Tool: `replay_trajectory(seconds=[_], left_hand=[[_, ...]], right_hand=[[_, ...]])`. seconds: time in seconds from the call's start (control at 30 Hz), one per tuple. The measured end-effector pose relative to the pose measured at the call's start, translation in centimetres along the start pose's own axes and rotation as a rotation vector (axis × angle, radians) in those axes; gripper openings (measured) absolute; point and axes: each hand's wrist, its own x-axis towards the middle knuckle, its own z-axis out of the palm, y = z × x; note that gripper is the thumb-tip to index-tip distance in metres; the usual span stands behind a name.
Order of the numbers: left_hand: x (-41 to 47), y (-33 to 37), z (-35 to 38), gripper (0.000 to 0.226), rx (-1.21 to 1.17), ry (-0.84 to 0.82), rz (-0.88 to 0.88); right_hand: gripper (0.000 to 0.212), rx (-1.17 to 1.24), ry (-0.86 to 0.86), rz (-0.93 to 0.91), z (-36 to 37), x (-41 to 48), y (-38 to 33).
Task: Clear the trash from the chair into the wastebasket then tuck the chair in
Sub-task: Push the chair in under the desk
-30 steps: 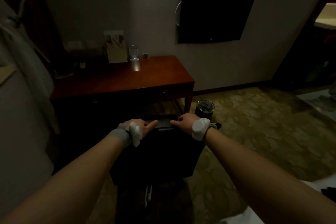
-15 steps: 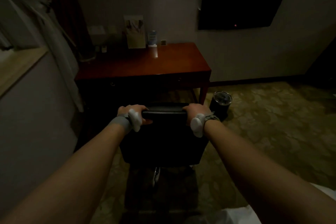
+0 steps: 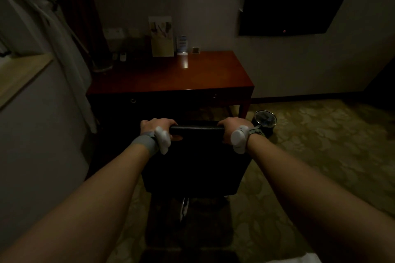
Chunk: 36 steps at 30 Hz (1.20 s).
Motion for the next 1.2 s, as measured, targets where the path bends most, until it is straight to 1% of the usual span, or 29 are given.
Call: replay_trajectory(seconds=[0.1, 0.2, 0.27, 0.33, 0.4, 0.5, 0.63, 0.73, 0.87, 0.97, 1.03, 1.2], left_hand=[[0.9, 0.0, -0.8, 0.043, -0.016, -0.021, 0.013], [2.6, -0.2, -1.9, 0.041, -0.006, -0.033, 0.033], [3.3, -0.1, -2.1, 0.037, -0.005, -0.041, 0.040], [5.1, -0.2, -2.7, 0.036, 0.006, -0.014, 0.062], [6.7, -0.1, -2.8, 0.041, 0.027, -0.012, 0.068], [9.1, -0.1, -3.4, 0.050, 0.067, -0.037, 0.069], [11.0, 0.4, -5.3, 0.051, 0.021, -0.035, 0.092], [13.6, 0.9, -6.0, 0.051, 0.032, -0.031, 0.090], [17.3, 1.9, -6.6, 0.053, 0.049, 0.011, 0.094], [20.7, 2.9, -8.0, 0.054, 0.067, 0.005, 0.077], [22.9, 3.3, -9.0, 0.057, 0.054, -0.023, 0.049], [27.7, 4.3, -10.5, 0.056, 0.041, 0.023, 0.018]], right_hand=[[0.044, 0.017, 0.001, -0.009, -0.4, 1.0, 0.4], [0.044, 0.030, 0.089, 0.013, -0.7, 2.0, 0.6], [0.041, 0.044, 0.090, 0.024, -0.9, 2.4, 0.9], [0.042, 0.055, 0.078, 0.041, -1.6, 3.6, 1.2], [0.047, 0.050, 0.075, 0.059, -2.1, 4.6, 1.8], [0.048, 0.053, 0.072, 0.076, -2.8, 6.5, 2.4], [0.052, 0.024, 0.087, 0.113, -4.2, 8.9, 3.4], [0.055, 0.012, 0.091, 0.143, -5.1, 11.4, 4.7], [0.052, -0.027, 0.170, 0.159, -6.3, 14.6, 7.0], [0.051, -0.010, 0.151, 0.147, -8.4, 18.2, 9.2], [0.046, -0.007, 0.119, 0.135, -9.9, 20.6, 10.6], [0.042, -0.008, 0.143, 0.117, -12.8, 25.1, 13.3]])
